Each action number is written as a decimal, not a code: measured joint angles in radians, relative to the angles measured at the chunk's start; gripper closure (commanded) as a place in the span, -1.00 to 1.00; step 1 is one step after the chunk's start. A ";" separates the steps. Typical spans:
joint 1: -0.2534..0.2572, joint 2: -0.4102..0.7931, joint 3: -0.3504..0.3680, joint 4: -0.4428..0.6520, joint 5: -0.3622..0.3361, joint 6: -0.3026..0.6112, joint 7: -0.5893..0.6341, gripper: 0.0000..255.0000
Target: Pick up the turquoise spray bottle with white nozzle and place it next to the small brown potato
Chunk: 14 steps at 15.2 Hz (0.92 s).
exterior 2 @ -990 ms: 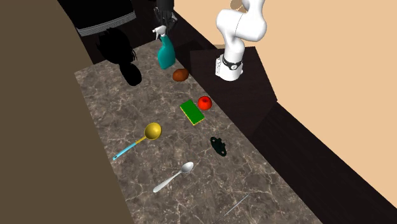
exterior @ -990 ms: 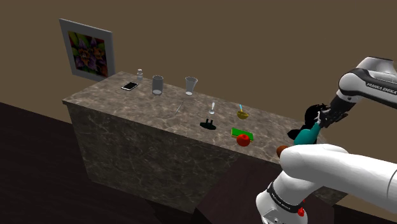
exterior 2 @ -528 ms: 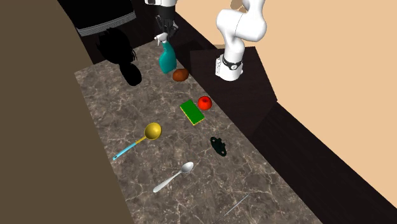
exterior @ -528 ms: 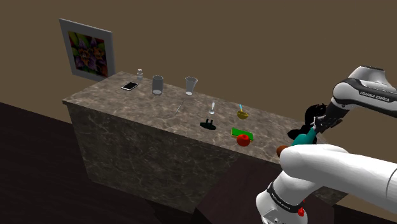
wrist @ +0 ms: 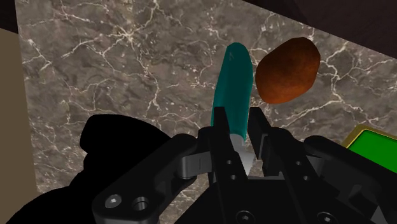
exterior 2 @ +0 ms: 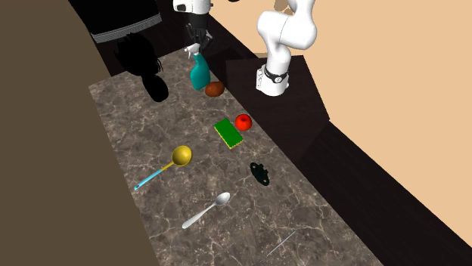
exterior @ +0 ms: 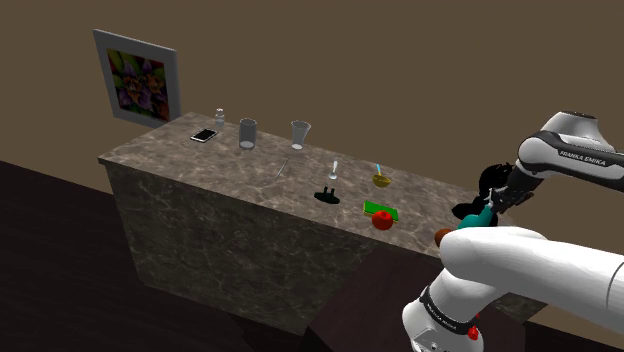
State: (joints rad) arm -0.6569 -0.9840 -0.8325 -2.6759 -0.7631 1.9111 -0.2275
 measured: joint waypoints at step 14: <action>0.006 -0.030 0.087 0.077 0.071 -0.112 -0.014 -1.00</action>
State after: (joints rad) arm -0.6509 -1.0136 -0.7456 -2.5990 -0.6925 1.7987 -0.2418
